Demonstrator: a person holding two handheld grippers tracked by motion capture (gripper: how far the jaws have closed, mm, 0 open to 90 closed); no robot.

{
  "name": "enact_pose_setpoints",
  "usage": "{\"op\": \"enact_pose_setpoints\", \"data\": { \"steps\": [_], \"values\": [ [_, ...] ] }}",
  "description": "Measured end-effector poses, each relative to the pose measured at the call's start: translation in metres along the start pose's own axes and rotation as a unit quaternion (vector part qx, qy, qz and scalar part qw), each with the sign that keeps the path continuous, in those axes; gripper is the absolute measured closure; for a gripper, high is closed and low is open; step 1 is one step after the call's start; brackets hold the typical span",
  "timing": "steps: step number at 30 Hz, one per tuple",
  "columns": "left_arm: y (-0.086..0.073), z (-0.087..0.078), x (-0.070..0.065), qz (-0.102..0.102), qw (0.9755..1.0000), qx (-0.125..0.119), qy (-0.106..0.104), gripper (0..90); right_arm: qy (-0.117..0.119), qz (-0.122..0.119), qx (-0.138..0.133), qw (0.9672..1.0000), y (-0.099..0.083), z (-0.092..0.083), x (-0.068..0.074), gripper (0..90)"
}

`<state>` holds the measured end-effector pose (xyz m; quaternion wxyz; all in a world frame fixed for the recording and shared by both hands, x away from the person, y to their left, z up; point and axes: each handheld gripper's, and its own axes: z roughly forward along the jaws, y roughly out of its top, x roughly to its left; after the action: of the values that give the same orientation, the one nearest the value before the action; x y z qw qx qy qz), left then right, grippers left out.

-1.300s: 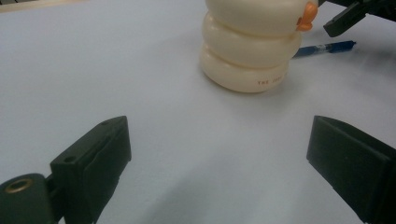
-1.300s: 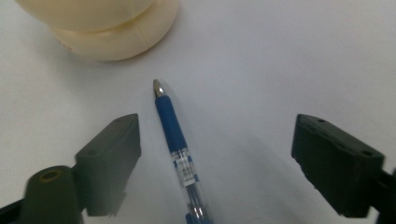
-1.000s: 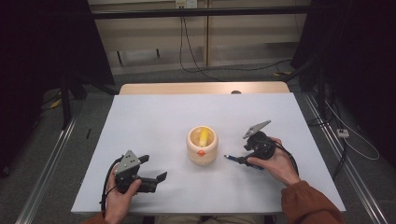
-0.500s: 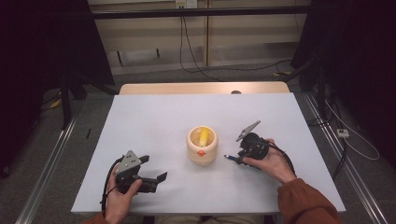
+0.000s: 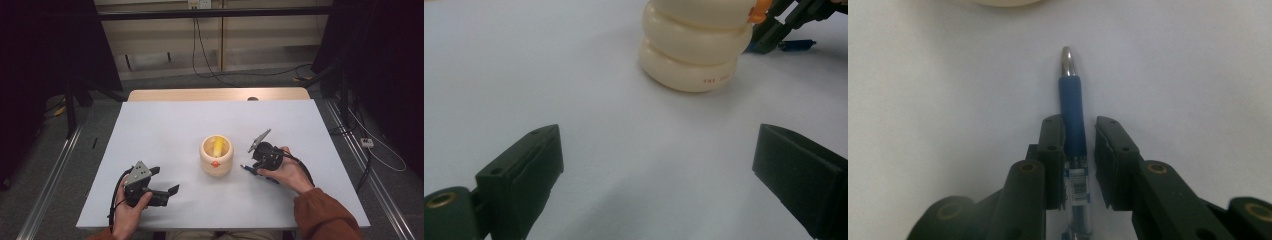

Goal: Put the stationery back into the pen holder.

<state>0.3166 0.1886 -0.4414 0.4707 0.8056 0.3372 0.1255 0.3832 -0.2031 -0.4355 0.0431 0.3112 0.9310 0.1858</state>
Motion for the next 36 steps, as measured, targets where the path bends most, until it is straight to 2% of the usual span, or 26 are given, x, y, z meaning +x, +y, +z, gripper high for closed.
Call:
{"op": "enact_pose_setpoints", "data": {
  "steps": [3,7,10,16,19,23,26,29,32,34,36],
  "values": [
    [-0.001,0.001,0.001,-0.001,1.0,0.002,0.001,6.2,-0.003,-0.003,0.0,1.0,0.001,0.0,0.002,80.8],
    [-0.001,0.001,0.001,0.0,1.0,0.002,0.0,6.2,-0.007,-0.006,0.001,1.0,0.001,0.0,0.003,81.2],
    [-0.001,0.001,0.002,-0.002,1.0,0.0,0.0,6.2,-0.001,0.002,-0.006,1.0,-0.001,0.0,0.001,81.3],
    [-0.002,-0.001,0.003,-0.002,1.0,0.0,0.003,6.2,0.006,0.028,-0.045,0.9986,-0.007,-0.004,-0.006,81.4],
    [-0.002,-0.003,0.003,-0.004,1.0,-0.001,0.005,6.2,-0.002,0.035,-0.065,0.9973,-0.008,-0.011,-0.008,81.4],
    [-0.003,-0.003,0.003,-0.004,1.0,0.0,0.007,6.2,-0.007,0.049,-0.097,0.9941,-0.011,-0.019,-0.01,81.5],
    [-0.003,-0.003,0.004,-0.006,1.0,-0.002,0.007,6.2,-0.018,0.047,-0.11,0.9926,-0.012,-0.023,-0.011,81.5],
    [-0.003,-0.003,0.004,-0.006,1.0,-0.001,0.008,6.2,-0.02,0.056,-0.126,0.9903,-0.013,-0.027,-0.012,81.5],
    [-0.003,-0.003,0.004,-0.005,1.0,0.0,0.007,6.2,-0.026,0.065,-0.149,0.9864,-0.014,-0.03,-0.013,81.5],
    [-0.003,-0.003,0.004,-0.006,1.0,0.0,0.007,6.2,-0.038,0.064,-0.166,0.9834,-0.014,-0.033,-0.013,81.5],
    [-0.003,-0.003,0.005,-0.005,1.0,0.001,0.007,6.2,-0.044,0.068,-0.184,0.9796,-0.014,-0.036,-0.013,81.5]
  ]
}}
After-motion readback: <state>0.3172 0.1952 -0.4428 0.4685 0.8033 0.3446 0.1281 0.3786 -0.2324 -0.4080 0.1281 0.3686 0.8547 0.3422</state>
